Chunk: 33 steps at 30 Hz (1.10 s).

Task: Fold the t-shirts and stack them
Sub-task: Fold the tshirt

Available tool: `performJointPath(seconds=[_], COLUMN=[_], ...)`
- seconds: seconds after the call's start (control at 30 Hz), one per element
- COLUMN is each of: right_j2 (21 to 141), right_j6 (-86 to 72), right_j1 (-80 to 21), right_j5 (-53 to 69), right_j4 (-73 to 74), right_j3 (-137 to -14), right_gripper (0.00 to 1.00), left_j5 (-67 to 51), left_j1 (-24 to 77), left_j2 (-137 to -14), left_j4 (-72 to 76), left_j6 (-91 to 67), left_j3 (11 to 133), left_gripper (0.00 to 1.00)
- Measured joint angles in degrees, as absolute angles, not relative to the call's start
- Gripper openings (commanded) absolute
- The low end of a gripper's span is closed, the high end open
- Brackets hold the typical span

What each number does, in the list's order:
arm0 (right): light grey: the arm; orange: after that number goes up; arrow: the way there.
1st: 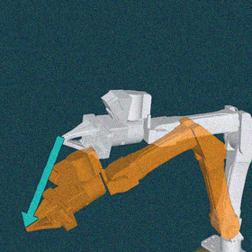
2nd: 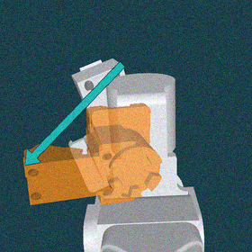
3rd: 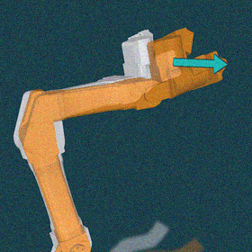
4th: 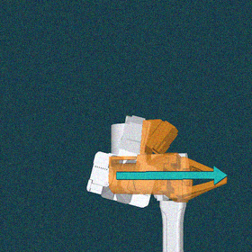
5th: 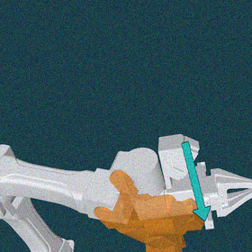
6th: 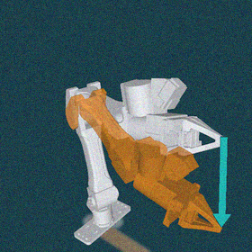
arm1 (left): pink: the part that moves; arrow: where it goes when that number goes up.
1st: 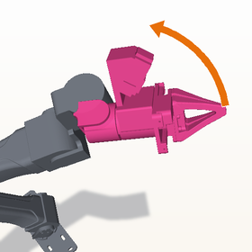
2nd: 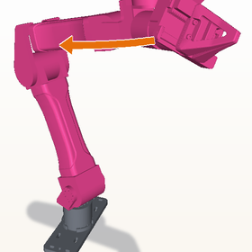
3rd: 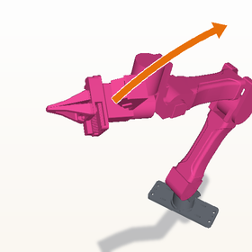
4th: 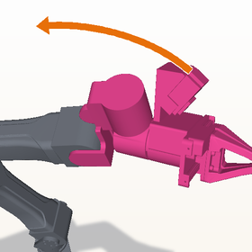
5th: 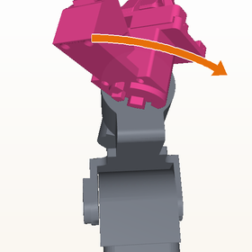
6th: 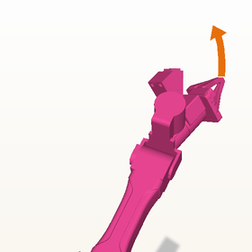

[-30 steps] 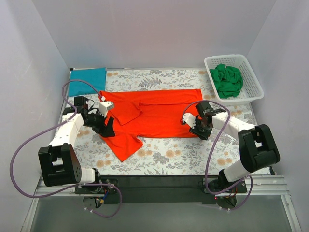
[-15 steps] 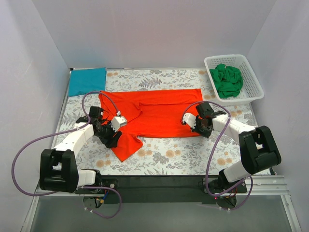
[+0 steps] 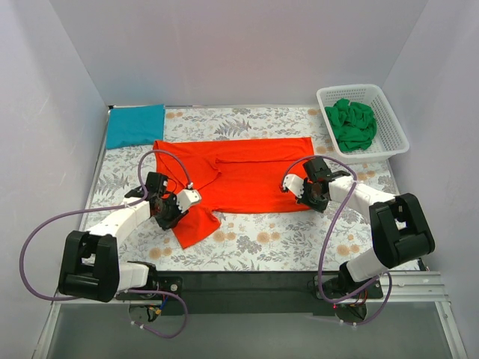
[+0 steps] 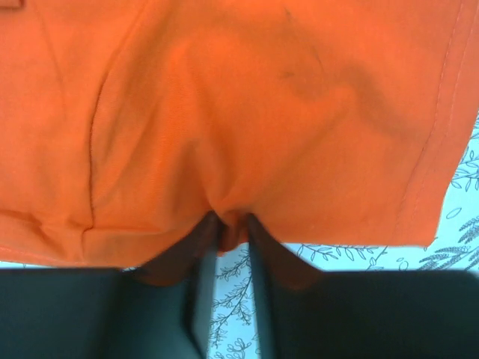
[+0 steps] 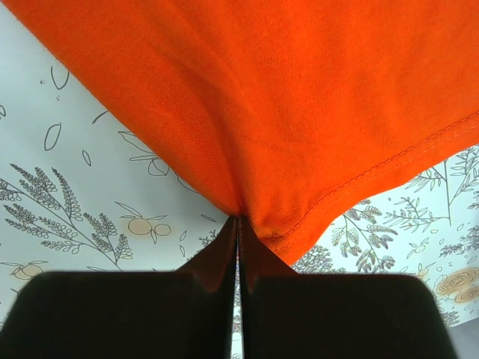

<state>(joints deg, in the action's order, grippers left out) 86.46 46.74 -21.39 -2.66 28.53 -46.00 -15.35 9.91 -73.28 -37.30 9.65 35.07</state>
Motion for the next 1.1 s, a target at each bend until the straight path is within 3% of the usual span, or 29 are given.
performJointPath(seconds=[0.07,0.1,0.33,0.57,1.1], right_j2=[86.5,86.5,83.0,73.6,86.9], right_j6=[46.7,46.7,46.7,47.5,51.5], right_j1=[-21.4,-21.4,-21.4,-20.8,-16.3], right_j5=[-2.6,-2.6,-0.9,0.7,1.7], right_j4=[28.6,28.7,32.6,36.6,39.2], right_j3=[-46.0,-46.1,-46.1,-46.2,-60.3], right_gripper=[0.01,0.01,0.01,0.01,0.01], left_j5=[-15.0,-14.7,-14.2,-15.7,-17.0], left_j1=[10.1,10.3,10.4,10.4,6.4], left_j2=[-72.9,-72.8,-71.5,-69.6,-86.3], left_j4=[-36.8,-36.8,-44.2,-56.4,-57.2], left_j6=[10.1,10.1,10.2,9.3,8.5], left_j3=[34.8,34.7,36.2,46.2,65.1], left_gripper=[0.01,0.00,0.00,0.00,0.00])
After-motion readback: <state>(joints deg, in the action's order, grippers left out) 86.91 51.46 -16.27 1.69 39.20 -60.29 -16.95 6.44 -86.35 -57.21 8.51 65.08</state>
